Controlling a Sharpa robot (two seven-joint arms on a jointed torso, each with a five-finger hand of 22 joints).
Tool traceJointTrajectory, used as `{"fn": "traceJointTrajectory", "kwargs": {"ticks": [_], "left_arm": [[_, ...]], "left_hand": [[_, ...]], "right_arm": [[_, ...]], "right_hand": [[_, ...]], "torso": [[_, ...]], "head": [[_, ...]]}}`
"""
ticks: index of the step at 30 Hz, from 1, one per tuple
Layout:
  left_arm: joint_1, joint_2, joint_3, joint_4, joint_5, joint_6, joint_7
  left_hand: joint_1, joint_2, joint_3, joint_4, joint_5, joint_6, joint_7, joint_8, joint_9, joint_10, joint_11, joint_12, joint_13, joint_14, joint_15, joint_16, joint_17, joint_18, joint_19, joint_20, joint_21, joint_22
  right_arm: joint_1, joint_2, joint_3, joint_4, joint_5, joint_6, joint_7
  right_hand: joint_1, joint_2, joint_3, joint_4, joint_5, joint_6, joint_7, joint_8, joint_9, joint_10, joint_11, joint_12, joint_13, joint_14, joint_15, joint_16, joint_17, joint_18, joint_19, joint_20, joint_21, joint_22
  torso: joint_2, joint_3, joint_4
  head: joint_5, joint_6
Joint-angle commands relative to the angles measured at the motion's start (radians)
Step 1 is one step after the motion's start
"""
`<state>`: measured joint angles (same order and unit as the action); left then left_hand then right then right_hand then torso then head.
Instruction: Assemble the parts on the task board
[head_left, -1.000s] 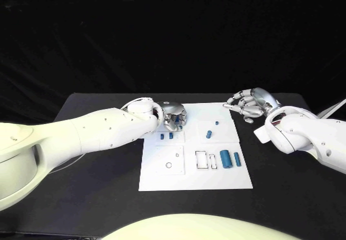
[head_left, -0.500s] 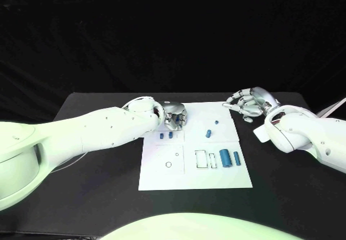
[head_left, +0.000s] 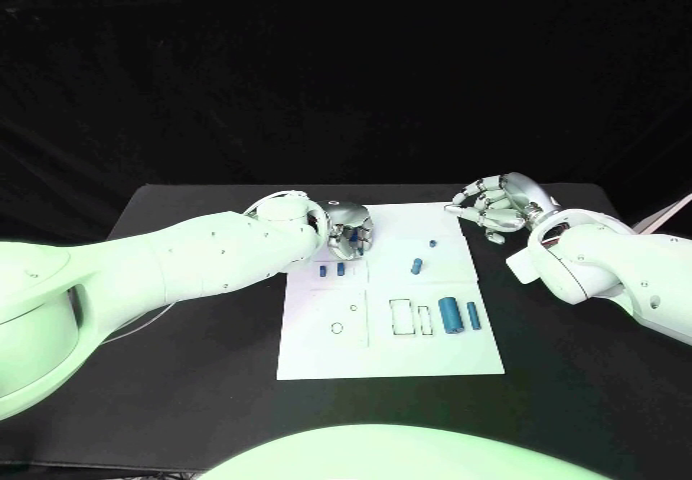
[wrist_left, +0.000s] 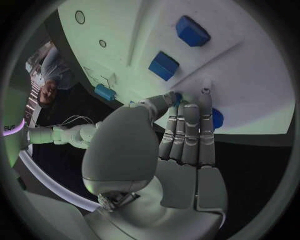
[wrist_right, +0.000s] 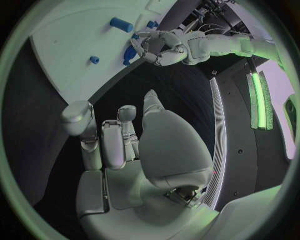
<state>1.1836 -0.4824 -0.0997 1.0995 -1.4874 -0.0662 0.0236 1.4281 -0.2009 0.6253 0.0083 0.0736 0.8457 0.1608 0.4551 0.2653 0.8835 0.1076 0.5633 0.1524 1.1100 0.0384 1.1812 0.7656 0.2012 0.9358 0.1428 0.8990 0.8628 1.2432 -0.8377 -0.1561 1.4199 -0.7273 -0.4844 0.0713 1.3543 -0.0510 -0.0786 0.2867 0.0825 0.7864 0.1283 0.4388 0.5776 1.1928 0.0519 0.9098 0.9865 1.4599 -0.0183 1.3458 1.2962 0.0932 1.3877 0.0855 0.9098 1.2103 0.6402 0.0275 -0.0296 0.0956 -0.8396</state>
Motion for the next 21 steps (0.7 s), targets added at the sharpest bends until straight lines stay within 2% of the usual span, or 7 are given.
{"fn": "traceJointTrajectory", "kwargs": {"ticks": [1,8,21], "left_arm": [[-0.007,0.0,-0.006,-0.004,-0.004,0.0,0.0],[-0.008,-0.002,-0.006,-0.004,-0.005,-0.024,0.014],[-0.008,-0.008,-0.006,0.005,0.001,-0.067,0.039]], "left_hand": [[0.004,0.016,0.018,-0.006,0.017,0.025,0.004,-0.018,-0.006,0.061,-0.003,-0.035,-0.02,0.028,-0.003,0.036,0.042,-0.016,-0.009,-0.012,0.026,0.015],[0.024,0.032,0.022,-0.035,0.019,0.051,0.002,-0.035,-0.002,0.115,-0.011,-0.045,-0.012,0.072,-0.012,0.077,0.086,-0.016,-0.008,-0.021,0.066,0.044],[0.023,0.041,0.018,-0.047,0.02,0.085,-0.003,-0.044,0.006,0.156,-0.019,-0.056,0.0,0.102,-0.019,0.101,0.116,-0.016,-0.007,-0.027,0.089,0.063]], "right_arm": [[0.0,0.001,0.0,0.001,-0.002,0.002,0.003],[0.0,0.0,0.0,0.003,-0.002,0.002,0.004],[0.0,0.001,0.0,0.003,-0.002,0.001,0.006]], "right_hand": [[-0.006,0.038,-0.03,-0.002,-0.007,0.003,0.002,-0.015,0.014,-0.026,-0.003,-0.003,-0.002,0.044,-0.007,-0.01,0.022,0.022,-0.003,-0.008,-0.007,0.001],[-0.005,0.039,-0.03,-0.002,-0.008,0.004,0.002,-0.014,0.014,-0.025,-0.003,-0.001,-0.001,0.044,-0.007,-0.01,0.022,0.022,-0.003,-0.008,-0.007,0.002],[-0.005,0.039,-0.03,-0.002,-0.008,0.004,0.002,-0.014,0.014,-0.025,-0.003,-0.001,-0.001,0.044,-0.007,-0.01,0.022,0.022,-0.003,-0.008,-0.007,0.002]], "torso": [[0.0,0.0,-0.0003],[0.0,0.0001,0.0],[0.0,0.0002,-0.0005]], "head": [[0.001,-0.001],[0.001,0.0],[0.003,0.0]]}}
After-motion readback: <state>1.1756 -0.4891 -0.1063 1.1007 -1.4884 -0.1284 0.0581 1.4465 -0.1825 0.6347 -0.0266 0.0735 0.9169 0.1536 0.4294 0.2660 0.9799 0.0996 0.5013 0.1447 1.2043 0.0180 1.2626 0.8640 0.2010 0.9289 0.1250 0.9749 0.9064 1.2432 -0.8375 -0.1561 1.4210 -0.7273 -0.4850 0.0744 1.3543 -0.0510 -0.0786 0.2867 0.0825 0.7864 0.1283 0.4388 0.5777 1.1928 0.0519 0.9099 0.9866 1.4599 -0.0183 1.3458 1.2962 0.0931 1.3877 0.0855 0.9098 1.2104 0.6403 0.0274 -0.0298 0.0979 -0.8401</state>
